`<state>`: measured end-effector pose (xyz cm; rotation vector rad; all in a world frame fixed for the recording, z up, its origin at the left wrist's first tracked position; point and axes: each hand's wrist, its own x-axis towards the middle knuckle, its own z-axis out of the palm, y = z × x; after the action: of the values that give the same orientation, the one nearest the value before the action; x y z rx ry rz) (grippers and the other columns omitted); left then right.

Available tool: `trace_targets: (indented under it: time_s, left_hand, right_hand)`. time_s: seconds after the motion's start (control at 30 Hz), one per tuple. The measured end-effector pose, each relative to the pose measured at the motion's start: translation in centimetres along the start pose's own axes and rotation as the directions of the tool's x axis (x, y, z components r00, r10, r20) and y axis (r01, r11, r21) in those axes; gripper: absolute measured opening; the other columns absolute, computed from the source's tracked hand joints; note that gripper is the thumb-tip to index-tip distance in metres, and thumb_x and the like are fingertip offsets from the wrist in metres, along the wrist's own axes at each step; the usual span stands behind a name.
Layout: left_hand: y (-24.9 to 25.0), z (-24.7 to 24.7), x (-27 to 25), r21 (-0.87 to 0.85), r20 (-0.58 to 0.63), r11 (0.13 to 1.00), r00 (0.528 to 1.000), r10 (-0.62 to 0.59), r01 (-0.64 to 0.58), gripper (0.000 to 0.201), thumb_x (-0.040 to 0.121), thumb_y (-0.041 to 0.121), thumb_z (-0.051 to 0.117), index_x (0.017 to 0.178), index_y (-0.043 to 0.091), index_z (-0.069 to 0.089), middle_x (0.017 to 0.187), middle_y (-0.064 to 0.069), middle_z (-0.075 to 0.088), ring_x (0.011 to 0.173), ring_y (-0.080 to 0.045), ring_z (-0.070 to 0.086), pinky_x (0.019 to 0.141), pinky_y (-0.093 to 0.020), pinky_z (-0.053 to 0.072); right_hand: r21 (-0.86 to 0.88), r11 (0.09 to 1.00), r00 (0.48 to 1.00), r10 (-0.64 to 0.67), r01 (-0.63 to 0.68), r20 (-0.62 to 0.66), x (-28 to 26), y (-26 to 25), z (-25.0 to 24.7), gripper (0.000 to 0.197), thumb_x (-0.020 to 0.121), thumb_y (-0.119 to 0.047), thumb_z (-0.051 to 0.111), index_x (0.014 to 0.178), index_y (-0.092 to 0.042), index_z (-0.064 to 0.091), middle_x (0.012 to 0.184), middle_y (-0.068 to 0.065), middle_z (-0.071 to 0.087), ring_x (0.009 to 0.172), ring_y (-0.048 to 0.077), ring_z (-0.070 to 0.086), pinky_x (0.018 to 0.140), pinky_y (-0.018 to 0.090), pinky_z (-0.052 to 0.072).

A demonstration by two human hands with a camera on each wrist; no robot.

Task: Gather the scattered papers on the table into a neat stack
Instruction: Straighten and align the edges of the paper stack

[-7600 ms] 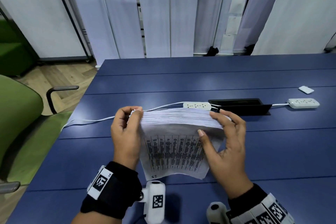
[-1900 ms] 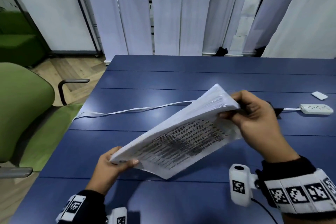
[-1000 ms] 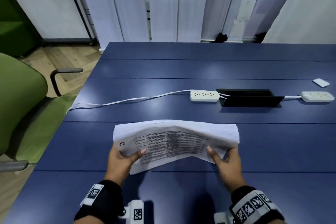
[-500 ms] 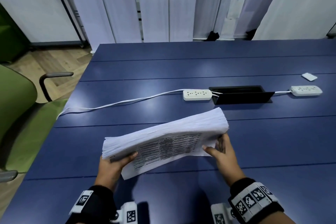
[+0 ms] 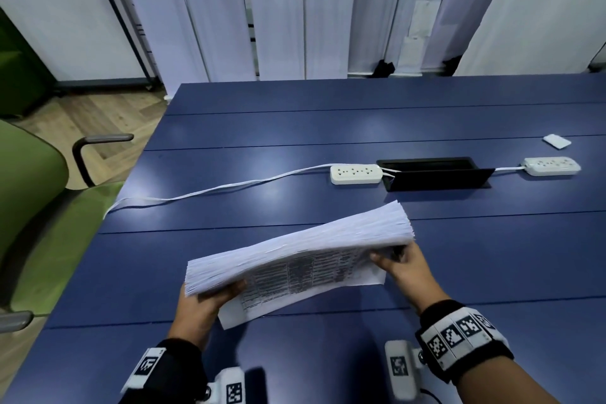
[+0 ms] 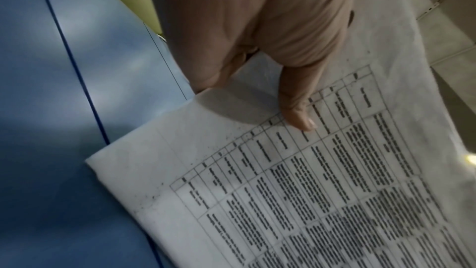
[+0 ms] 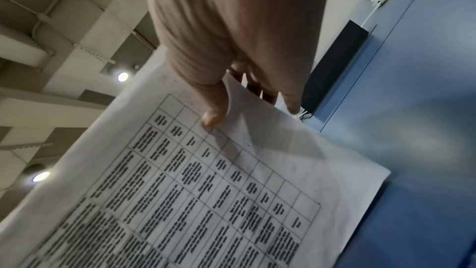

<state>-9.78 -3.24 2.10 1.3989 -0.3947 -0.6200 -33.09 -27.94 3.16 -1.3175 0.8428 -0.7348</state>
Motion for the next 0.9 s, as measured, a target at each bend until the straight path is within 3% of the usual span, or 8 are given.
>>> trace_targets:
  time_s: [0.1,0.23,0.33,0.4,0.53,0.63,0.8,0.9]
  left_hand:
    - [-1.1,-0.1,-0.2,0.018,-0.042,1.0,0.999,-0.02,0.02,0.034,0.071,-0.02,0.07,0.096,0.003,0.069,0.096,-0.007,0.075,0.079,-0.008,0.072,0.07,-0.016,0.056]
    - [-2.5,0.1,-0.8,0.195,-0.098,0.981,0.995,0.034,-0.014,0.028,0.089,-0.018,0.052,0.108,-0.003,0.066,0.115,-0.016,0.068,0.089,0.004,0.067,0.083,-0.007,0.049]
    - [-1.9,0.6,-0.6,0.246,-0.128,0.967,0.987,0.093,-0.059,0.028,0.093,-0.014,0.048,0.114,-0.003,0.064,0.117,-0.015,0.067,0.109,-0.014,0.064,0.088,-0.007,0.047]
    - [-0.8,1.1,-0.2,0.252,-0.135,0.961,0.979,0.153,-0.116,0.033,0.094,-0.014,0.046,0.121,-0.003,0.059,0.121,-0.015,0.065,0.114,-0.023,0.061,0.089,-0.007,0.046]
    - [2.4,1.6,0.5,0.176,-0.115,0.964,0.968,0.222,-0.2,0.035,0.094,-0.013,0.045,0.117,0.009,0.061,0.109,0.004,0.07,0.097,0.003,0.065,0.084,-0.009,0.049]
    - [3.0,1.2,1.1,0.214,-0.082,0.949,0.964,0.252,-0.23,0.028,0.093,-0.012,0.048,0.106,0.005,0.067,0.097,0.008,0.075,0.094,-0.006,0.066,0.083,-0.011,0.049]
    - [-1.5,-0.3,0.7,0.161,-0.071,0.987,0.997,0.029,-0.017,0.032,0.092,-0.015,0.049,0.12,-0.002,0.054,0.116,-0.014,0.064,0.11,-0.026,0.059,0.093,-0.023,0.051]
    - [-3.7,-0.8,0.3,0.181,-0.041,0.982,0.998,-0.051,0.057,0.035,0.091,-0.016,0.05,0.11,0.012,0.058,0.112,-0.006,0.065,0.111,-0.027,0.059,0.098,-0.034,0.048]
  right_hand:
    - [0.05,0.999,0.999,-0.003,0.005,-0.032,-0.1,0.1,0.2,0.05,0.075,0.003,0.071,0.117,-0.016,0.052,0.106,-0.006,0.068,0.098,0.003,0.063,0.079,0.012,0.052]
    - [-0.097,0.995,0.994,-0.005,-0.006,-0.11,-0.4,0.9,0.7,0.041,0.087,0.013,0.057,0.125,0.001,0.05,0.107,0.002,0.064,0.089,-0.007,0.064,0.081,0.01,0.05]
    - [-0.22,0.976,0.979,-0.049,0.005,-0.196,-0.6,1.3,1.7,0.03,0.093,0.004,0.052,0.123,0.003,0.049,0.108,0.005,0.063,0.099,0.008,0.062,0.1,0.032,0.047]
    - [-0.254,0.967,0.97,-0.089,0.03,-0.228,-0.5,0.7,2.4,0.025,0.095,-0.002,0.051,0.12,-0.001,0.048,0.102,-0.001,0.063,0.096,0.006,0.06,0.097,0.031,0.046]
    - [-0.272,0.957,0.952,-0.175,0.104,-0.25,0.0,-1.3,2.5,0.028,0.095,-0.004,0.053,0.122,-0.001,0.05,0.108,0.004,0.062,0.102,0.013,0.058,0.095,0.028,0.044]
    - [-0.288,0.947,0.945,-0.218,0.144,-0.245,-0.1,-1.8,2.0,0.028,0.095,-0.004,0.053,0.123,0.002,0.055,0.12,0.009,0.061,0.109,0.015,0.057,0.1,0.025,0.043]
    - [-0.189,0.981,0.982,-0.069,0.035,-0.175,-2.8,-0.2,1.3,0.035,0.091,-0.01,0.062,0.122,-0.012,0.046,0.109,-0.006,0.063,0.096,-0.004,0.06,0.088,0.02,0.047]
    - [-0.252,0.968,0.982,-0.03,-0.018,-0.184,-3.7,1.4,0.9,0.046,0.082,-0.013,0.073,0.121,-0.005,0.05,0.109,-0.003,0.066,0.104,0.01,0.062,0.093,0.028,0.047]
